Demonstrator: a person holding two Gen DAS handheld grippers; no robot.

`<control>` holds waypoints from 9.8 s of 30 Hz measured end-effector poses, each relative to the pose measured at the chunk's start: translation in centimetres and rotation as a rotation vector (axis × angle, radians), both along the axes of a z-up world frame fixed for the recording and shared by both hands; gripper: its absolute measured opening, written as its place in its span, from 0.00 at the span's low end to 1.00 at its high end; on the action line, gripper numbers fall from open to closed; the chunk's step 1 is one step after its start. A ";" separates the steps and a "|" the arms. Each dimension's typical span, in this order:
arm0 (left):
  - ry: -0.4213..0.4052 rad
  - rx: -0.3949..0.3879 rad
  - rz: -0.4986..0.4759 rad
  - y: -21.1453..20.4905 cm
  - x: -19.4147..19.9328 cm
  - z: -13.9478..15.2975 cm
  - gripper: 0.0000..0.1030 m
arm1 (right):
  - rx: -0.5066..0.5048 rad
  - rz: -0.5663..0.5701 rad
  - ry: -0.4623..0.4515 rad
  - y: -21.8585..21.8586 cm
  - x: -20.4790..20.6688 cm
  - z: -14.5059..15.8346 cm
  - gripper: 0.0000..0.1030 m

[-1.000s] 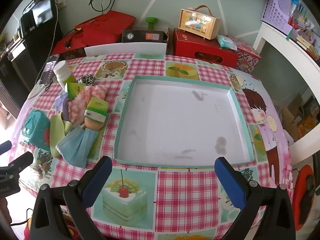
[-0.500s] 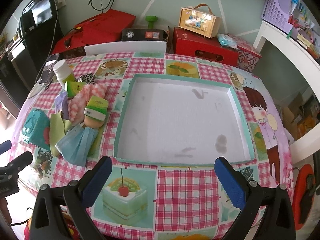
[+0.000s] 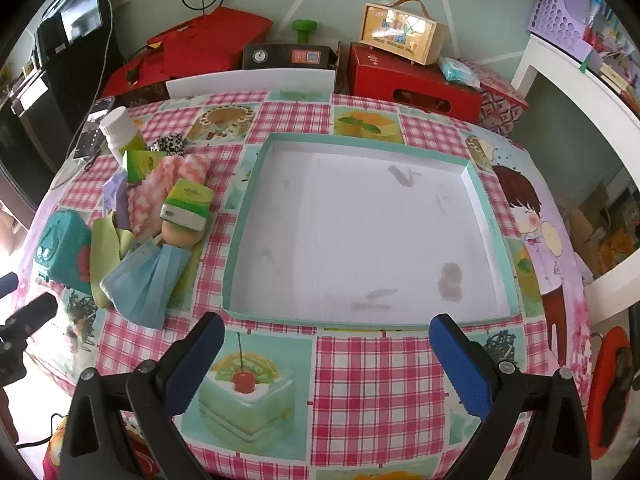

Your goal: Organize soft objects

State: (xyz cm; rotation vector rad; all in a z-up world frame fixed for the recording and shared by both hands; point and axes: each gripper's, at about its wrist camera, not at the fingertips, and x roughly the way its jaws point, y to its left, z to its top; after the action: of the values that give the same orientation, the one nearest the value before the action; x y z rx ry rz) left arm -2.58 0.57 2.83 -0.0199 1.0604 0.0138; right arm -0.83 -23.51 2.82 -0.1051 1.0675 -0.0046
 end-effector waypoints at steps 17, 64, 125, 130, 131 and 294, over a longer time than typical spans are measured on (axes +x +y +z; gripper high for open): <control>-0.102 -0.136 -0.010 3.9 4.7 2.2 1.00 | 0.147 0.075 -0.031 2.5 5.1 0.1 1.00; 0.337 -0.166 -0.046 3.0 16.9 -5.8 0.80 | 0.303 0.310 0.237 10.8 14.3 -6.9 0.64; -0.006 -0.189 0.086 3.2 12.3 3.0 0.56 | 0.406 0.262 0.099 7.0 13.3 -2.3 0.49; -0.032 -0.189 0.060 2.0 12.0 4.1 0.56 | 0.405 0.262 0.053 6.4 12.9 -0.7 0.49; -0.036 -0.189 0.052 1.6 12.0 4.3 0.56 | 0.404 0.260 0.041 6.2 12.9 -0.3 0.49; 0.071 -0.281 0.300 5.6 16.1 -4.2 0.97 | 0.221 0.253 0.114 11.9 15.4 -5.8 1.00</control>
State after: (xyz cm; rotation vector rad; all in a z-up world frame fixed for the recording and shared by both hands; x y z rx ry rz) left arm 13.55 6.15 -1.36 -0.4354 1.1157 0.1377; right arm 14.57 -11.56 -2.95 -0.0406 1.1558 0.3502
